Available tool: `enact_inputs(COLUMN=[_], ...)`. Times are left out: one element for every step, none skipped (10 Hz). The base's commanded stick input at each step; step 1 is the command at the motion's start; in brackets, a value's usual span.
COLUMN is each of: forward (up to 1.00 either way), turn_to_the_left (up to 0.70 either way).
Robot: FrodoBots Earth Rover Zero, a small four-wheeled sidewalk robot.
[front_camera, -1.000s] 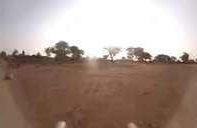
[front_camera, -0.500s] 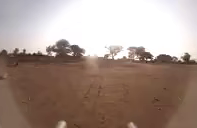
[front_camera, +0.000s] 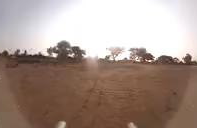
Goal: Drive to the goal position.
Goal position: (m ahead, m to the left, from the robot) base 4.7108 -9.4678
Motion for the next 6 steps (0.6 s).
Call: enact_inputs(forward=[0.7, 0.7, 0.7, 0.7, 0.7, 0.7], turn_to_the_left=[0.0, 0.0, -0.02, -0.05, -0.08, -0.12])
